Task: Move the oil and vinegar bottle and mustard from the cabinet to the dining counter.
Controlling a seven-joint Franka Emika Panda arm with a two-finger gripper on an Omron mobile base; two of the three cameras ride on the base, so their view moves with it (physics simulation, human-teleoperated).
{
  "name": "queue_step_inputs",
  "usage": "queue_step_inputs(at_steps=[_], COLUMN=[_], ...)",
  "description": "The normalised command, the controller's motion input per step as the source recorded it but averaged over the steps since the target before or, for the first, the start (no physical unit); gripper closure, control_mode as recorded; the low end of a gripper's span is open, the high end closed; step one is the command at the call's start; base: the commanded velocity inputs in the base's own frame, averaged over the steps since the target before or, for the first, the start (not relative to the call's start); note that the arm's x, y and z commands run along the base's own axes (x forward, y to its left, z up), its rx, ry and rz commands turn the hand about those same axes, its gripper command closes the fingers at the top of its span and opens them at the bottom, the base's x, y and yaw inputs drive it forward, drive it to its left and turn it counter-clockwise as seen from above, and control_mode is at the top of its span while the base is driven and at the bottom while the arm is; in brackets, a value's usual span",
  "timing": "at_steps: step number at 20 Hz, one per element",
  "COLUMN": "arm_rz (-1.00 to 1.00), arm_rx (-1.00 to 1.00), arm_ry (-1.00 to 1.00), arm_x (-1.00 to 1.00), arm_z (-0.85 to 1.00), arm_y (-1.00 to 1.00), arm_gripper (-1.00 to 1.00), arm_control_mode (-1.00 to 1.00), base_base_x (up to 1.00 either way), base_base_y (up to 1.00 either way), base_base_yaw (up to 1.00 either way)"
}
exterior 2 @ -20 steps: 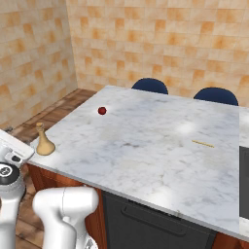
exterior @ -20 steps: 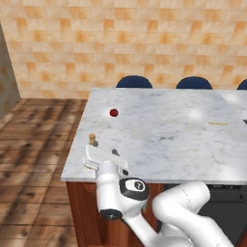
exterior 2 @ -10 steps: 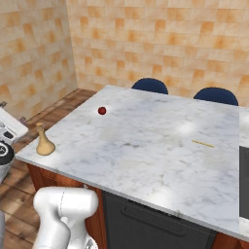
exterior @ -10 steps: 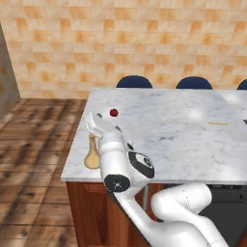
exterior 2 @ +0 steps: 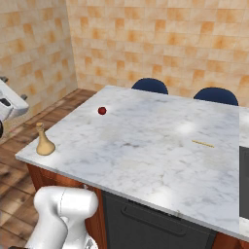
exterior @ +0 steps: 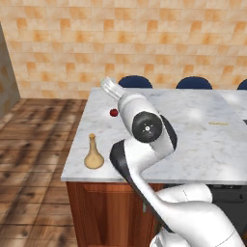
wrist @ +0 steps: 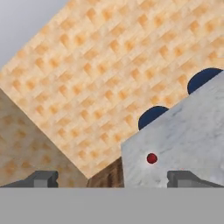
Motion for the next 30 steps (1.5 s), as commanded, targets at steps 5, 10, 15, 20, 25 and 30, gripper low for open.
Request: queue_step_inputs(at_steps=[5, 10, 15, 20, 25, 30], arm_rz=[-0.04, -0.02, -0.01, 0.0, -0.1, -0.16], arm_rx=[-0.24, -0.22, -0.19, -0.25, -0.3, -0.23], arm_ry=[0.22, 0.14, 0.13, 0.12, 0.13, 0.18], arm_x=[-0.21, -0.32, -0.27, -0.22, -0.03, 0.0], arm_z=[0.35, 0.0, -0.26, -0.34, -0.56, -0.55], arm_y=[-0.94, -1.0, -0.97, -0.86, -0.45, -0.1], arm_gripper=[-1.0, -1.0, -1.0, -1.0, -1.0, -1.0], arm_control_mode=[-1.0, -1.0, -1.0, -1.0, -1.0, -1.0], base_base_x=[0.0, 0.0, 0.0, 0.0, 0.0, 0.0], base_base_y=[0.0, 0.0, 0.0, 0.0, 0.0, 0.0], base_base_yaw=[0.0, 0.0, 0.0, 0.0, 0.0, 0.0])
